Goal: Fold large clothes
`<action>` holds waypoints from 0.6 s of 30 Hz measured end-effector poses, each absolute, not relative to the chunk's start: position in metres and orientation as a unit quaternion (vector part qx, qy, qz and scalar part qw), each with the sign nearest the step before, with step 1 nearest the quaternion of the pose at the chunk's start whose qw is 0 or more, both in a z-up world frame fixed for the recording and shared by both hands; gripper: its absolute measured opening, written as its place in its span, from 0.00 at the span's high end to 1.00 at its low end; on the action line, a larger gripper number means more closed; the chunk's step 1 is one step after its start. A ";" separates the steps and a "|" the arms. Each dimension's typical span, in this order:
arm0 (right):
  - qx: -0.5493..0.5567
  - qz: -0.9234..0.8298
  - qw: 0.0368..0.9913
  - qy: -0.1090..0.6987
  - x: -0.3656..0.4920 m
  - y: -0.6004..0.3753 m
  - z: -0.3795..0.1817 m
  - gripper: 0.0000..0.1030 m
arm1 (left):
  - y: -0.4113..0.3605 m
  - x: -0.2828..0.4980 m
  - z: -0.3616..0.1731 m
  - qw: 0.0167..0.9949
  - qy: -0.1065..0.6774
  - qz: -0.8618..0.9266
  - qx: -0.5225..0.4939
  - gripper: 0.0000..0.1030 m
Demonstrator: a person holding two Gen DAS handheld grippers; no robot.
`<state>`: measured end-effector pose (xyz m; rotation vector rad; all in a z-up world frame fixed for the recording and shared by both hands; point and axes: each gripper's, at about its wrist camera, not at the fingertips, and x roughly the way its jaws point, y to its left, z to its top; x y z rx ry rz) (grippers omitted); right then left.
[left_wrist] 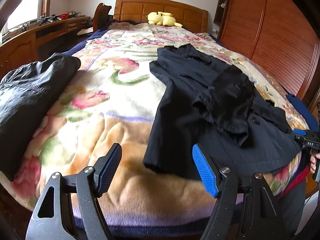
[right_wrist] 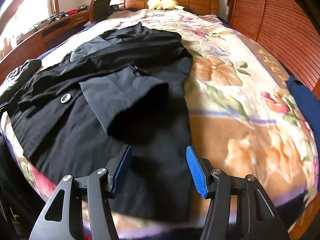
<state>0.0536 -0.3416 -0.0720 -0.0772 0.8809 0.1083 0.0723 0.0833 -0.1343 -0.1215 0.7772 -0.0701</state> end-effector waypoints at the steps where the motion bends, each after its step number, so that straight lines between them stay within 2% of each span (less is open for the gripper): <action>1: -0.038 0.050 0.903 0.426 0.049 -0.343 -0.072 0.43 | 0.083 0.071 -0.135 0.923 0.379 -0.035 -0.056 0.33; 7: -0.012 0.051 0.903 0.427 0.031 -0.357 -0.078 0.43 | 0.082 0.073 -0.136 0.919 0.388 -0.037 -0.050 0.50; 16: -0.006 0.064 0.905 0.421 0.019 -0.359 -0.078 0.43 | 0.081 0.079 -0.137 0.916 0.398 -0.027 -0.040 0.51; 18: -0.001 0.066 0.906 0.419 0.017 -0.361 -0.080 0.43 | 0.080 0.080 -0.138 0.916 0.399 -0.028 -0.037 0.55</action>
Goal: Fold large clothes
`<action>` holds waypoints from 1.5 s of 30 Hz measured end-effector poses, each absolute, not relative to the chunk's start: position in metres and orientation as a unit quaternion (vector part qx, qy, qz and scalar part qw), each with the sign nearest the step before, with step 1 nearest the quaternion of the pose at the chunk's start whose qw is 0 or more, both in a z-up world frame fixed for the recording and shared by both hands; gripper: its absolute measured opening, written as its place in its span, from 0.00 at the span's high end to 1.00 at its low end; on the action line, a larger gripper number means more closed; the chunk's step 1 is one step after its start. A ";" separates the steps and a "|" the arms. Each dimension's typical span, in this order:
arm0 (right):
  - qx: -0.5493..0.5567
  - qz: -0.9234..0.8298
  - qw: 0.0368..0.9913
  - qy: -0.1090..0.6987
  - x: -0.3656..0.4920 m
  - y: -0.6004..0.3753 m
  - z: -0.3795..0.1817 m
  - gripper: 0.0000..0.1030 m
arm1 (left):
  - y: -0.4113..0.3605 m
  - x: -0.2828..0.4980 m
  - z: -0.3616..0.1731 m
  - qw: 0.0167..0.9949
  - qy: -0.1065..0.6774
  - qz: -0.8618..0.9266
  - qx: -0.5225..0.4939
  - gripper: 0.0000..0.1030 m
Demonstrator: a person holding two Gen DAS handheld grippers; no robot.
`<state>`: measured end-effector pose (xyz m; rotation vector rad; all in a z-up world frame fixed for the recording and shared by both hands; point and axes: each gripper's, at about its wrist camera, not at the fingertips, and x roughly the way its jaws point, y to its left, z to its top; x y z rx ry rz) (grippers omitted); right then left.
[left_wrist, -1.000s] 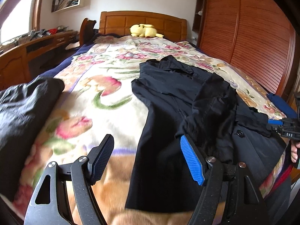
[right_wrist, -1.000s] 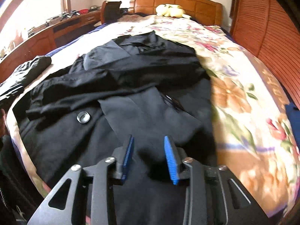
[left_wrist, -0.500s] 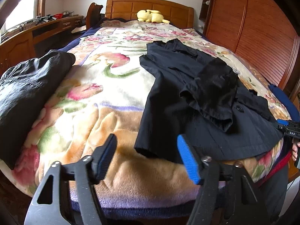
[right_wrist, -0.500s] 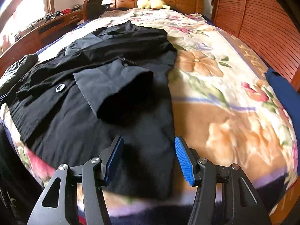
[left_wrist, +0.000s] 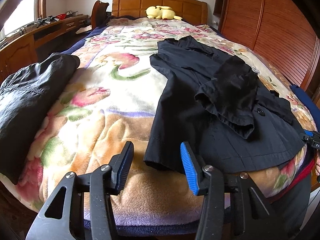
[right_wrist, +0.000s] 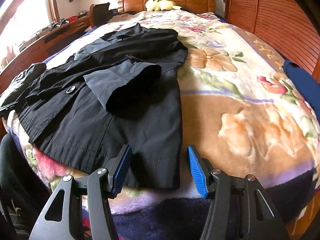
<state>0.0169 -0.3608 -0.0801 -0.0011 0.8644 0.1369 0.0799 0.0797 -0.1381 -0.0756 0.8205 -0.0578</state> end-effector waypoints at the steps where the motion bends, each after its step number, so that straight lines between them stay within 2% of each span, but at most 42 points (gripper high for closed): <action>1: 0.002 0.068 0.906 0.417 0.016 -0.361 -0.081 0.43 | 0.079 0.081 -0.138 0.915 0.400 -0.029 -0.036 0.57; 5: -0.005 0.076 0.908 0.413 0.015 -0.357 -0.085 0.43 | 0.079 0.084 -0.140 0.913 0.406 -0.031 -0.033 0.61; 7: -0.006 0.083 0.908 0.410 0.015 -0.355 -0.086 0.46 | 0.079 0.086 -0.142 0.911 0.410 -0.032 -0.030 0.74; 8: -0.003 0.087 0.908 0.410 0.016 -0.355 -0.087 0.49 | 0.079 0.087 -0.142 0.910 0.412 -0.033 -0.030 0.78; 10: 0.000 0.090 0.908 0.410 0.017 -0.355 -0.086 0.60 | 0.078 0.087 -0.139 0.908 0.415 -0.039 -0.030 0.92; 11: 0.001 0.093 0.908 0.409 0.017 -0.355 -0.085 0.75 | 0.077 0.086 -0.137 0.909 0.414 -0.041 -0.028 0.93; 12: 0.008 0.104 0.907 0.407 0.017 -0.355 -0.084 0.83 | 0.074 0.084 -0.132 0.911 0.410 -0.041 -0.021 0.94; 15: 0.012 0.111 0.909 0.401 0.016 -0.356 -0.080 0.89 | 0.067 0.074 -0.115 0.920 0.389 -0.048 -0.014 0.95; 28: 0.030 0.127 0.945 0.301 -0.053 -0.358 0.001 0.91 | 0.043 0.006 -0.021 0.952 0.296 -0.072 0.006 0.95; 36: 0.028 0.138 0.955 0.262 -0.102 -0.363 0.034 0.92 | 0.038 -0.027 0.004 0.962 0.261 -0.077 0.015 0.96; 45: 0.031 0.133 0.962 0.238 -0.120 -0.382 0.053 0.92 | 0.039 -0.050 0.023 0.969 0.231 -0.085 0.014 0.96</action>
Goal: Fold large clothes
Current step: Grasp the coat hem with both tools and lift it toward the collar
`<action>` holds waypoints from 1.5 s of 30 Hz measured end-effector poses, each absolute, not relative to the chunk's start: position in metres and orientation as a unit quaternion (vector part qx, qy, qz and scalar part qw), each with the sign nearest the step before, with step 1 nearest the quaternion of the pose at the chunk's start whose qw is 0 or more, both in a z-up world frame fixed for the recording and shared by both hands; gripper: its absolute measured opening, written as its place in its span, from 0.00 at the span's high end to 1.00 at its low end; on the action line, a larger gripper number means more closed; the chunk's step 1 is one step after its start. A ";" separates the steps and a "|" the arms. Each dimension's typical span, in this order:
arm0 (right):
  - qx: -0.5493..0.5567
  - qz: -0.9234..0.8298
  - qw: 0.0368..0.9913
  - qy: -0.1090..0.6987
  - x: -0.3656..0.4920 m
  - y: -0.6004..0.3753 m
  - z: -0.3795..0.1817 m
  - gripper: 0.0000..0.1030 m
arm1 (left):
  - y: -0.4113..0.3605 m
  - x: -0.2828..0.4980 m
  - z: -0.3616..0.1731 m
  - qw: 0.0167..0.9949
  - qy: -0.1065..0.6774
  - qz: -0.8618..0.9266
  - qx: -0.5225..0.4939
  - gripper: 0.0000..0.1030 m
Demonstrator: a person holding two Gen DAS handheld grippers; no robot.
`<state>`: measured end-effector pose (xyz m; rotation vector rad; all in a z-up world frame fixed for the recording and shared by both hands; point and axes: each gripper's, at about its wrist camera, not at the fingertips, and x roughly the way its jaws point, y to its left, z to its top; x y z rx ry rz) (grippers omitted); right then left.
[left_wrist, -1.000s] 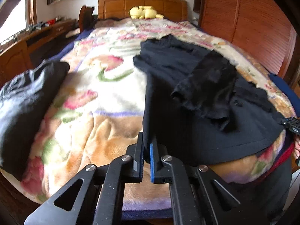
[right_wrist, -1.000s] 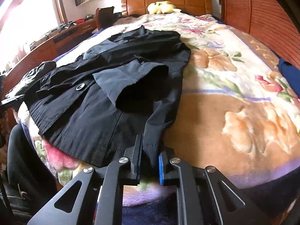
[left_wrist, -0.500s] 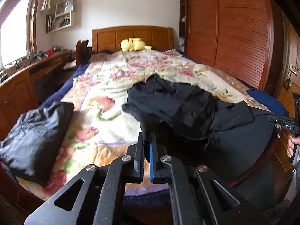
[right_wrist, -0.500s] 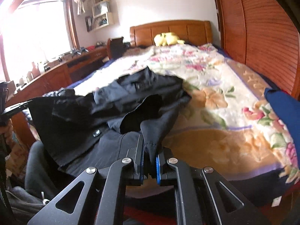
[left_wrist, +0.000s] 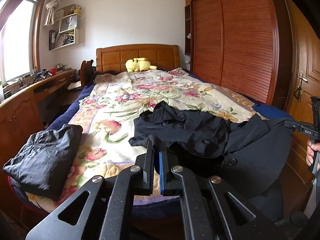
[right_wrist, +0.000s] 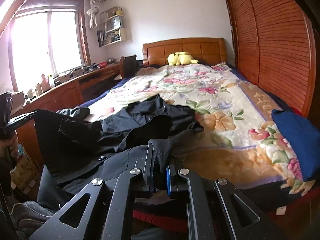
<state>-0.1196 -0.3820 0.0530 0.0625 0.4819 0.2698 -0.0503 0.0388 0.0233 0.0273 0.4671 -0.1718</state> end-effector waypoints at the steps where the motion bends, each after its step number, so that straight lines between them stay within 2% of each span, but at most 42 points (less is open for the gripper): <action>1: 0.031 0.132 0.963 0.233 -0.122 -0.384 0.056 0.92 | 0.040 -0.054 0.026 0.970 0.226 -0.086 0.012 0.96; 8: 0.041 0.136 0.966 0.217 -0.145 -0.395 0.058 0.92 | 0.045 -0.068 0.030 0.971 0.222 -0.088 0.013 0.96; 13: 0.036 0.139 0.960 0.241 -0.129 -0.390 0.043 0.92 | 0.051 -0.052 0.010 0.967 0.244 -0.080 0.001 0.96; 20: 0.035 0.133 0.953 0.271 -0.063 -0.385 0.019 0.92 | 0.061 -0.001 -0.024 0.960 0.272 -0.069 -0.013 0.96; 25: 0.033 0.129 0.960 0.246 0.004 -0.384 0.022 0.92 | 0.067 0.055 -0.022 0.963 0.263 -0.059 -0.003 0.96; 35: -0.017 0.118 0.970 0.214 0.192 -0.356 0.033 0.92 | 0.061 0.171 0.008 0.976 0.212 -0.022 0.042 0.96; 45: -0.022 0.082 0.971 0.224 0.361 -0.327 0.012 0.92 | 0.048 0.279 0.013 0.969 0.225 0.022 0.099 0.96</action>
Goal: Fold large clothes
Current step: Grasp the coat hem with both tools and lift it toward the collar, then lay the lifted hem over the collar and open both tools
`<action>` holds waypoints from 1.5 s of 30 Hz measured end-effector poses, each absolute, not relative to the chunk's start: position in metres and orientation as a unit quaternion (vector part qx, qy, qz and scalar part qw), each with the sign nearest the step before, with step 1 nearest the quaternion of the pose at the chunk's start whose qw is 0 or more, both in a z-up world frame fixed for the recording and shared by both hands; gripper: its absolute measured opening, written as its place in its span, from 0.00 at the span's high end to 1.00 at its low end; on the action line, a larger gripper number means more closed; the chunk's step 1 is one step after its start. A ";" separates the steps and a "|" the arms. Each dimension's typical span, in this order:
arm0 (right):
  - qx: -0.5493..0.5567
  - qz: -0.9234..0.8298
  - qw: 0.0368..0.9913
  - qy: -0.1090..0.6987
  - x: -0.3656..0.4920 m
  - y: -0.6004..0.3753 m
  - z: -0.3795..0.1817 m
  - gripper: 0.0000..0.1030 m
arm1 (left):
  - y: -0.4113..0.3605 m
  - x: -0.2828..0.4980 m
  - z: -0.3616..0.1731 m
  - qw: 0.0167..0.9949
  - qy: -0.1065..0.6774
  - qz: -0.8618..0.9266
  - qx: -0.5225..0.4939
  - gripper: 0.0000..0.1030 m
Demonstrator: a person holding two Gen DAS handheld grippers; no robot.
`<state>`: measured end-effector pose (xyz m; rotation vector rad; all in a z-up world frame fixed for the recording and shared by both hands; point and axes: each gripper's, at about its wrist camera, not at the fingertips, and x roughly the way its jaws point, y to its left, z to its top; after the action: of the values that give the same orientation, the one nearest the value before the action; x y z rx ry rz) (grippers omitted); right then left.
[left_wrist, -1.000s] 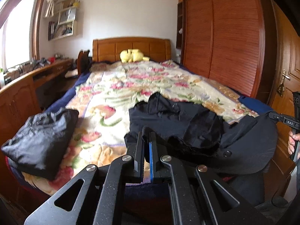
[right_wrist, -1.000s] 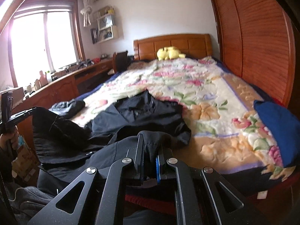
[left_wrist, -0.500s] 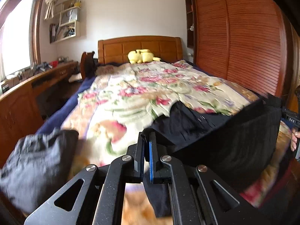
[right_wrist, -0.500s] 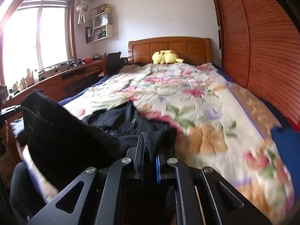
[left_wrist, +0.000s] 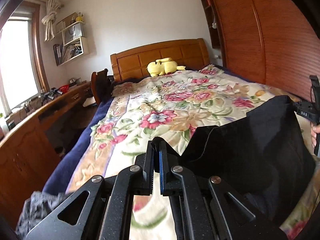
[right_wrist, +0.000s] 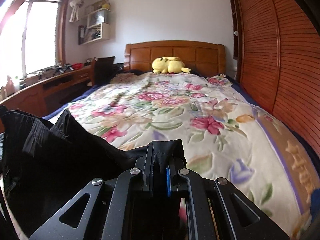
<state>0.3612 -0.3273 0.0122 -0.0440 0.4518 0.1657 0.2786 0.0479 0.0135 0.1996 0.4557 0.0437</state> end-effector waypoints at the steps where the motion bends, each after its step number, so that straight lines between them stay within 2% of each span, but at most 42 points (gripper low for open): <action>1: -0.026 0.074 0.971 0.228 0.377 -0.323 0.012 0.92 | 0.047 0.293 0.014 0.968 0.230 0.025 0.101 0.96; 5: -0.055 0.028 0.967 0.249 0.423 -0.303 0.010 0.92 | 0.053 0.340 0.010 0.962 0.253 0.037 0.099 0.96; 6: -0.050 0.023 0.963 0.265 0.435 -0.299 0.007 0.88 | 0.054 0.349 0.006 0.958 0.267 0.039 0.095 0.95; 8: -0.019 0.030 0.949 0.312 0.454 -0.302 -0.001 0.84 | 0.060 0.361 -0.003 0.953 0.292 0.026 0.074 0.89; 10: -0.017 0.025 0.946 0.322 0.457 -0.297 -0.003 0.65 | 0.058 0.359 -0.012 0.950 0.300 0.017 0.080 0.76; 11: -0.029 0.013 0.949 0.315 0.454 -0.294 -0.004 0.48 | 0.056 0.355 -0.017 0.949 0.302 0.015 0.089 0.75; 12: -0.033 0.008 0.950 0.312 0.450 -0.293 -0.004 0.37 | 0.054 0.350 -0.023 0.947 0.308 0.009 0.094 0.72; 13: -0.031 0.010 0.949 0.314 0.444 -0.293 -0.004 0.36 | 0.051 0.349 -0.026 0.944 0.316 0.002 0.095 0.69; 16: -0.027 0.037 0.944 0.327 0.419 -0.291 -0.009 0.35 | 0.048 0.336 -0.038 0.936 0.338 -0.019 0.093 0.68; 20: -0.076 0.076 0.934 0.340 0.377 -0.275 -0.020 0.35 | 0.043 0.307 -0.051 0.930 0.353 -0.041 0.096 0.66; 22: -0.084 0.094 0.929 0.349 0.358 -0.270 -0.026 0.35 | 0.040 0.294 -0.059 0.926 0.362 -0.053 0.091 0.61; 24: -0.081 0.111 0.920 0.368 0.343 -0.266 -0.034 0.35 | 0.037 0.280 -0.064 0.923 0.369 -0.065 0.086 0.59; 26: -0.077 0.118 0.913 0.383 0.333 -0.268 -0.040 0.35 | 0.032 0.264 -0.070 0.921 0.374 -0.072 0.080 0.53; 27: -0.077 0.118 0.911 0.388 0.329 -0.268 -0.044 0.35 | 0.030 0.254 -0.073 0.921 0.375 -0.075 0.077 0.44; 28: -0.077 0.117 0.909 0.393 0.325 -0.272 -0.045 0.35 | 0.029 0.246 -0.076 0.920 0.377 -0.078 0.071 0.40; 31: -0.054 0.111 0.908 0.400 0.316 -0.284 -0.045 0.35 | 0.026 0.226 -0.084 0.916 0.388 -0.084 0.061 0.35; 40: -0.034 0.154 0.915 0.370 0.267 -0.291 -0.034 0.35 | 0.016 0.205 -0.089 0.917 0.388 -0.075 0.050 0.34; 45: -0.052 0.175 0.906 0.381 0.266 -0.273 -0.062 0.35 | -0.003 0.219 -0.081 0.920 0.380 -0.086 0.048 0.34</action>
<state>0.2665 -0.2726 -0.0620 -0.1078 0.7874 0.3612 0.2186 -0.0032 -0.0807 0.0983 0.7813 -0.1774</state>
